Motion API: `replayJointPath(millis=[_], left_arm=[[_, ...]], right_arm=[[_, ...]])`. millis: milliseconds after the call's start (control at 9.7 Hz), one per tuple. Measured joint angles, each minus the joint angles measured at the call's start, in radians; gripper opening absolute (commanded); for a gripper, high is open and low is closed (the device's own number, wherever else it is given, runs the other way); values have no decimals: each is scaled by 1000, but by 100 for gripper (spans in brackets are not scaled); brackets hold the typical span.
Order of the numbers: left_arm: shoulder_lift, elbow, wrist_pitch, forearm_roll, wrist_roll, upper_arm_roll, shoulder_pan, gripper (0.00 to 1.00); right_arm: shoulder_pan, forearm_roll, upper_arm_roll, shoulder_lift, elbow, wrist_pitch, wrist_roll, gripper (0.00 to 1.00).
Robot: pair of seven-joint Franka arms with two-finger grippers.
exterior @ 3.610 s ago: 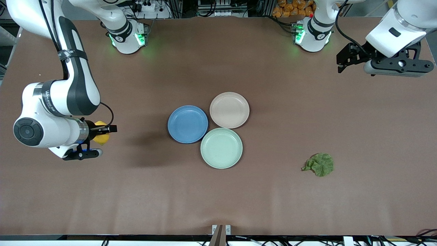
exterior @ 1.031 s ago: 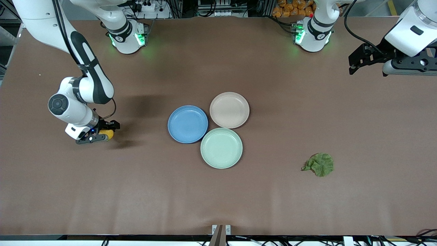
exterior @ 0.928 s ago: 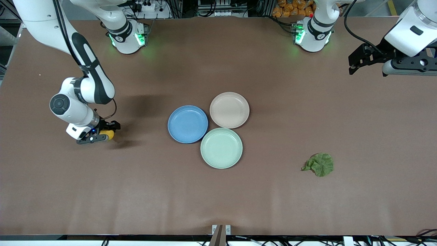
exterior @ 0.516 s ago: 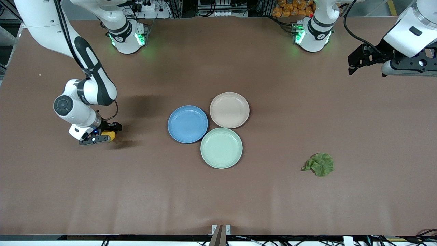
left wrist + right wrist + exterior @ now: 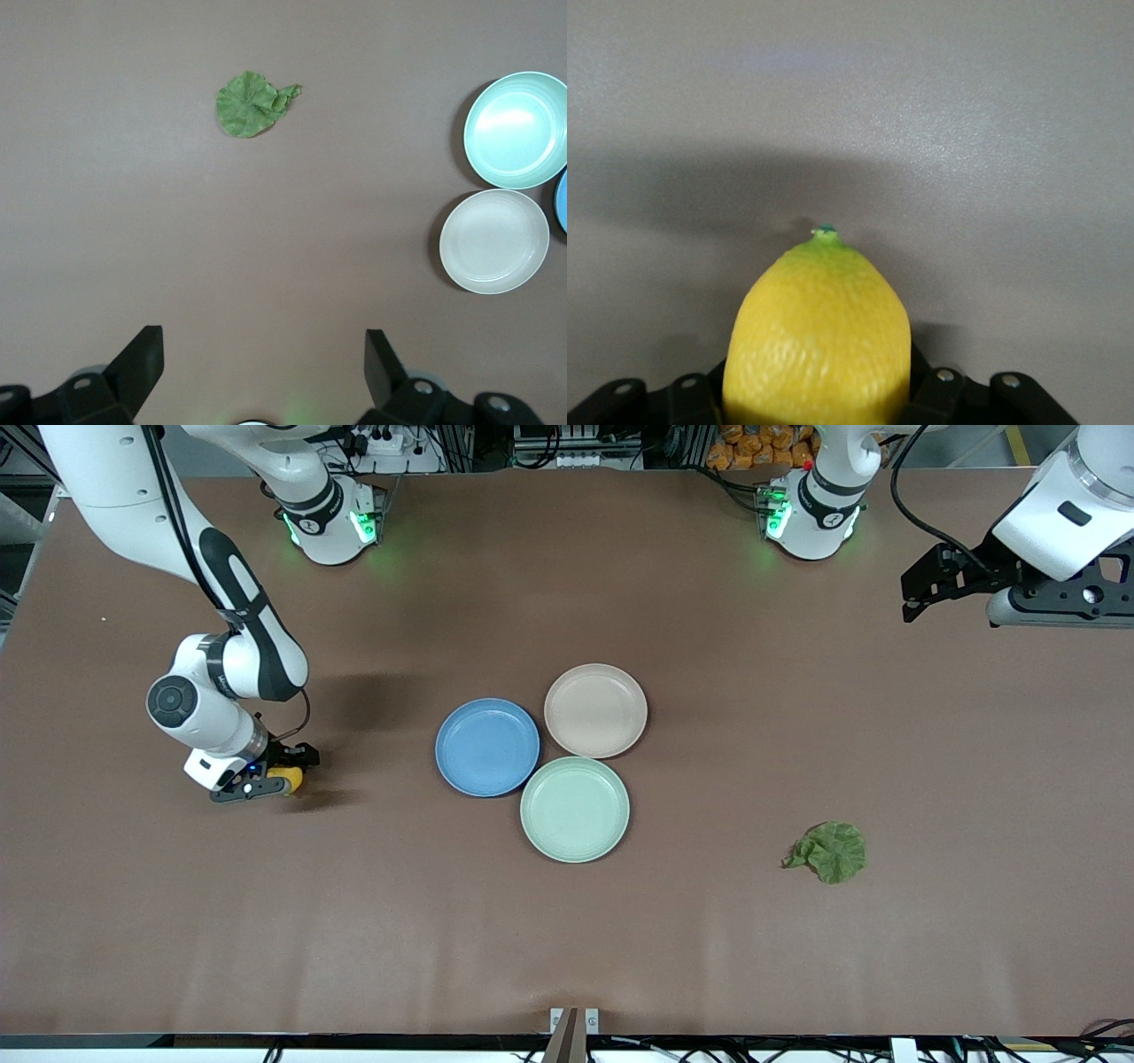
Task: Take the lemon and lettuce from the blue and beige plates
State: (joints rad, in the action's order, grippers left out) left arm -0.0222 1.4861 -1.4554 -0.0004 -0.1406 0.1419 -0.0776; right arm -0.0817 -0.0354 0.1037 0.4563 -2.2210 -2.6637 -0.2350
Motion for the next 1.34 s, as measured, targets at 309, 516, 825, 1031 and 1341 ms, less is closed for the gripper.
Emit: replayJointPath(millis=[309, 516, 825, 1031, 1341], left_arm=[[2, 0, 0, 0, 0, 0, 0, 100], [12, 0, -1, 0, 0, -1, 0, 100], [20, 0, -23, 0, -1, -6, 3, 100], [21, 0, -42, 0, -29, -9, 6, 100], [36, 0, -44, 1, -79, -10, 22, 100]], right_arm=[[0, 0, 0, 0, 1, -2, 0, 100], [0, 0, 0, 0, 3, -2, 0, 100], [0, -1, -1, -6, 52, 100, 1, 100], [0, -21, 0, -17, 117, 220, 3, 100], [2, -45, 0, -30, 228, 415, 3, 100]])
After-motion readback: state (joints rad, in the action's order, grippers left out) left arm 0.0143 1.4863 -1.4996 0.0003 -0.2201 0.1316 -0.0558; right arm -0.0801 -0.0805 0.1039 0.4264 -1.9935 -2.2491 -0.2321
